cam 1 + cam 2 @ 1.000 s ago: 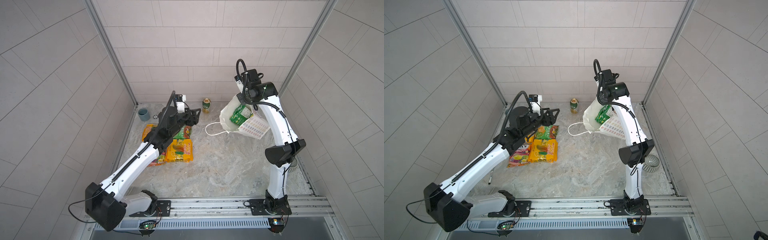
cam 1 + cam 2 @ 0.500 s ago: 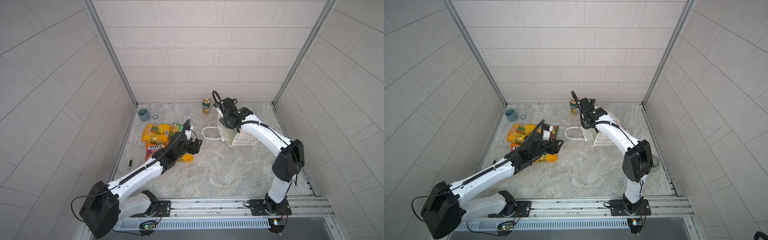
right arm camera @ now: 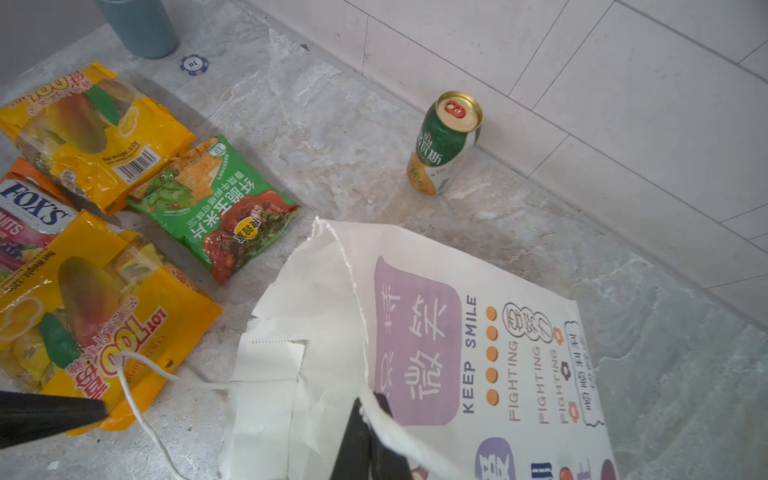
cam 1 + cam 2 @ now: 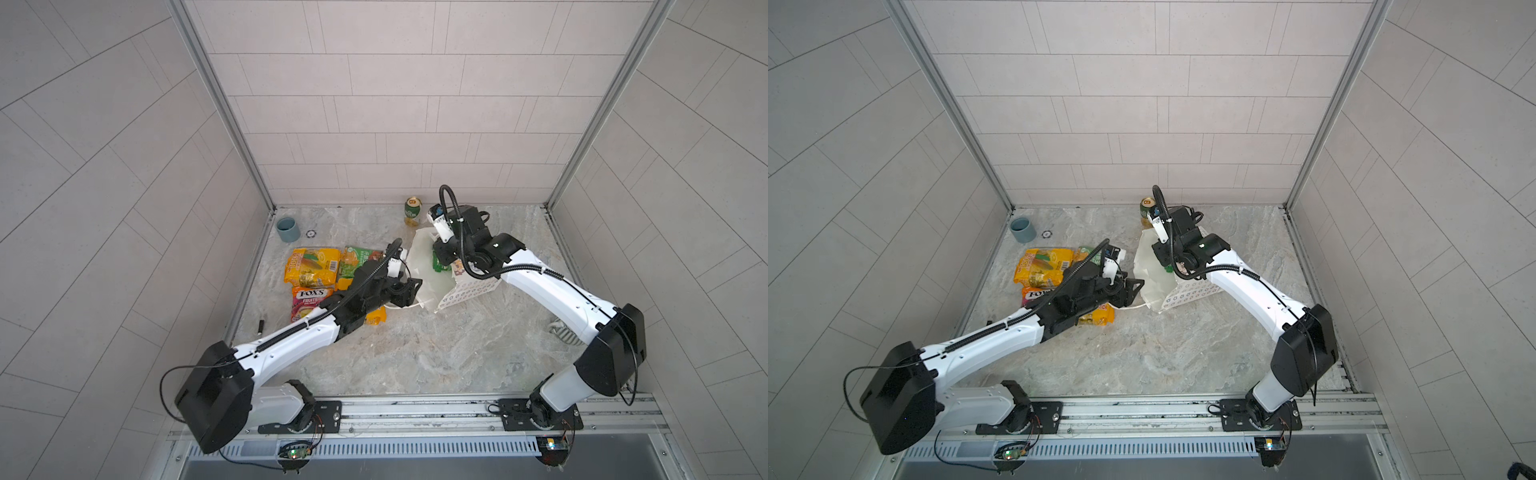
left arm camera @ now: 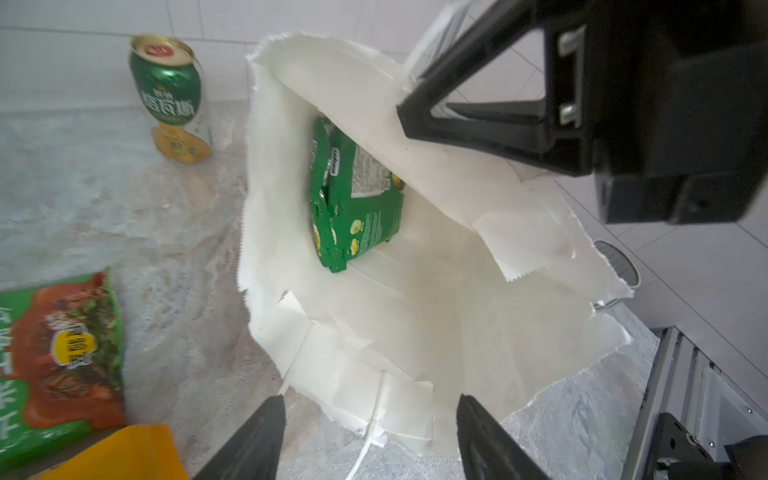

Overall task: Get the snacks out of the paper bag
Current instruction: 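Insert the left gripper into the bag opening toward the green packets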

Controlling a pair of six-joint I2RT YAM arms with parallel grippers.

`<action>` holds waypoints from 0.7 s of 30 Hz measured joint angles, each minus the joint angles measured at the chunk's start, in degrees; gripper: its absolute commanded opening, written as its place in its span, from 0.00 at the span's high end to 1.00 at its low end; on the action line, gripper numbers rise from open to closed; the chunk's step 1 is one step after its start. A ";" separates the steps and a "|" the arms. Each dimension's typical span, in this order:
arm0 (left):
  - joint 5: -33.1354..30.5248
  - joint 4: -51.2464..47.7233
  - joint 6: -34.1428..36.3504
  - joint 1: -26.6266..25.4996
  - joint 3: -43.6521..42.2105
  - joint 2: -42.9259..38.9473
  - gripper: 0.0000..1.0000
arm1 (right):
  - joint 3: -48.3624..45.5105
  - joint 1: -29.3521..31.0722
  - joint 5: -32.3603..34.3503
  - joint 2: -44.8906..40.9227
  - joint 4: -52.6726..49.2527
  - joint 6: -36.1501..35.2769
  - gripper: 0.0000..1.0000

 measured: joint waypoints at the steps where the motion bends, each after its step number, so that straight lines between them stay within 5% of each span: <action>1: 0.20 1.05 0.20 -0.55 0.00 1.75 0.28 | -0.92 0.09 -0.76 -0.31 0.46 0.42 1.00; 11: 0.31 6.73 -1.25 -1.84 5.01 14.34 0.28 | -6.03 -0.11 -2.56 -3.76 4.52 3.15 1.00; 15: 1.25 10.45 -4.26 -1.84 5.90 18.51 0.44 | -6.12 -0.44 -3.21 -3.76 5.86 3.98 1.00; 21: 2.01 12.33 -7.65 -1.84 9.81 25.09 0.46 | -6.73 -0.44 -3.89 -4.24 7.06 4.55 1.00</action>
